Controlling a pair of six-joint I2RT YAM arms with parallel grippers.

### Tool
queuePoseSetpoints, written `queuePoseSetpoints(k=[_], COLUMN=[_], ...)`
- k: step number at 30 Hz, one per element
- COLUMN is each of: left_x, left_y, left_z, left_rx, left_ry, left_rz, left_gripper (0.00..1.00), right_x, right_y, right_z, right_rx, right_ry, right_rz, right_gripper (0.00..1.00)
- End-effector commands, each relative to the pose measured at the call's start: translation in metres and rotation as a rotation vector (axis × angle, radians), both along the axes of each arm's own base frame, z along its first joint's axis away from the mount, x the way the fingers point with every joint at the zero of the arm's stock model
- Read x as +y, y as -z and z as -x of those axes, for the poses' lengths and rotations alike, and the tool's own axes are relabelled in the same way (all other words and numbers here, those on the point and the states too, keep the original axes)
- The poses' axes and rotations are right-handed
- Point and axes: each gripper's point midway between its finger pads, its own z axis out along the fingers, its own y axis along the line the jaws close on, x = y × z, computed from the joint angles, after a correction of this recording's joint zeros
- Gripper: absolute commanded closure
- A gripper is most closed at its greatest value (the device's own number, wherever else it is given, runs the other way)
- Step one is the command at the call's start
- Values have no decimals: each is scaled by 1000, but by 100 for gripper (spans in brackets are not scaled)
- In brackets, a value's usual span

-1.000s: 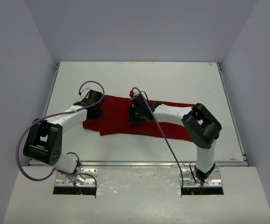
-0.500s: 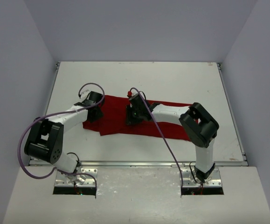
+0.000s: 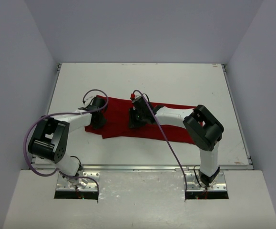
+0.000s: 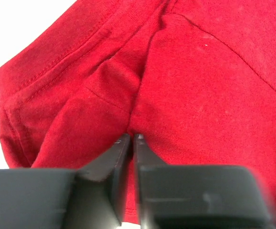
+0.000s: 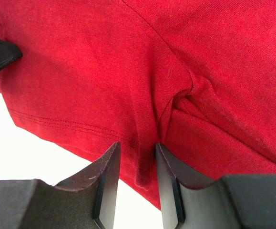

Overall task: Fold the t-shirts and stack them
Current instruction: Fold the tshirt

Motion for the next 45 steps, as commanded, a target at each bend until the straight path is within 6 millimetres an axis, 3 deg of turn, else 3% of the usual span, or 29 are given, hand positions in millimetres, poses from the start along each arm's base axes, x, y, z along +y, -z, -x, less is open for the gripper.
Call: queuePoseSetpoints(k=[1,11,12,15,22,32,37,40,41,45], left_x=[2,5,6,10,9,13,15,16,16,18], left_y=[-4,-26,-30,-43,-63,-55,-48,-44,-43,-54], left_z=[-11,-21,-23,-27,-41,-47,-46,-47,-48,-51], left_rx=[-42,-97,-101,-125,-166,-133,-119,-108,-106,-128], left_ry=[-12,-22,-24,-32,-33,-40,-35,-38,-40,-47], left_rz=[11,-7,-10,-34,-38,-68,-76,-85,-88,-93], left_gripper=[96,100,100,100,100,96,92,93,92,83], right_x=[6,1,2,7,9,7,3,1,-1,-6], right_y=[-19,-17,-18,-20,-24,-11,-6,-3,-3,-11], right_z=[-6,-7,-7,-5,-6,-1,1,5,5,3], right_rx=[-43,-47,-47,-39,-44,-12,-5,-2,-5,-35], right_ry=[4,10,6,-12,-6,-6,7,12,15,21], right_rz=[-44,-27,-31,-53,-64,-56,-49,-49,-46,-35], right_gripper=[63,66,81,99,99,99,96,90,80,61])
